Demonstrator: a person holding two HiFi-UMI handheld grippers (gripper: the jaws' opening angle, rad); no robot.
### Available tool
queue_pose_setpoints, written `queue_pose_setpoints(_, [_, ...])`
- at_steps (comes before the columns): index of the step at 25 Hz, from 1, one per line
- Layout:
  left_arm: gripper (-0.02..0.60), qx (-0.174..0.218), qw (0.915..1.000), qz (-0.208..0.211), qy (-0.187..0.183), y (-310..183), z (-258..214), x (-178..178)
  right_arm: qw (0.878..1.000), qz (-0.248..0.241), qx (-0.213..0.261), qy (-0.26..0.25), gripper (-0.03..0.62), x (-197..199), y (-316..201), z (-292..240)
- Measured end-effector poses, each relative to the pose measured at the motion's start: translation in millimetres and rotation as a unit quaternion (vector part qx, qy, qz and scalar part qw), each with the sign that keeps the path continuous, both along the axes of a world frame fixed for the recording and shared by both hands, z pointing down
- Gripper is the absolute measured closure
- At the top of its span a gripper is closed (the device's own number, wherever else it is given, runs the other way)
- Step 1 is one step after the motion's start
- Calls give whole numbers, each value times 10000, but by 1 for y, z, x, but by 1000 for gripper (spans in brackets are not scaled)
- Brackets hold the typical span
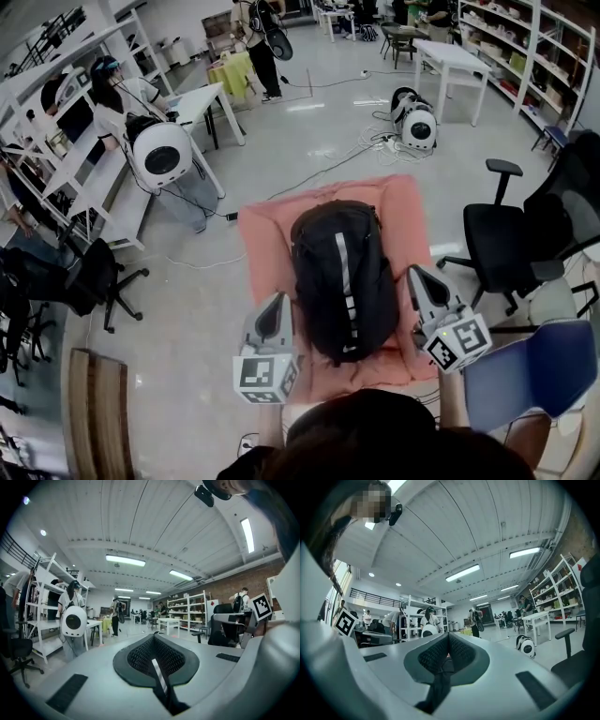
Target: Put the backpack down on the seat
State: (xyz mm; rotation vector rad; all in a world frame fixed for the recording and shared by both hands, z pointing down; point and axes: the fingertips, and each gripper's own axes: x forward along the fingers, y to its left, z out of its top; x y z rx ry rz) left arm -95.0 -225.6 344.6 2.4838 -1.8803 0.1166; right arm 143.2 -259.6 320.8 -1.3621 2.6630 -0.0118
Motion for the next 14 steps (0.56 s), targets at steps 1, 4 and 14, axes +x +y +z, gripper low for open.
queue_pose_setpoints(1, [568, -7, 10000, -6, -2, 1, 0, -1, 10000, 17, -9, 6, 582, 0, 0, 1])
queue_pose_setpoints(4, [568, -45, 10000, -32, 0, 3, 3, -2, 10000, 59, -30, -40, 582, 3, 1, 2])
queue_pose_setpoints(14, [568, -98, 9999, -28, -9, 5, 11, 6, 9997, 175, -86, -170, 582, 20, 3, 13])
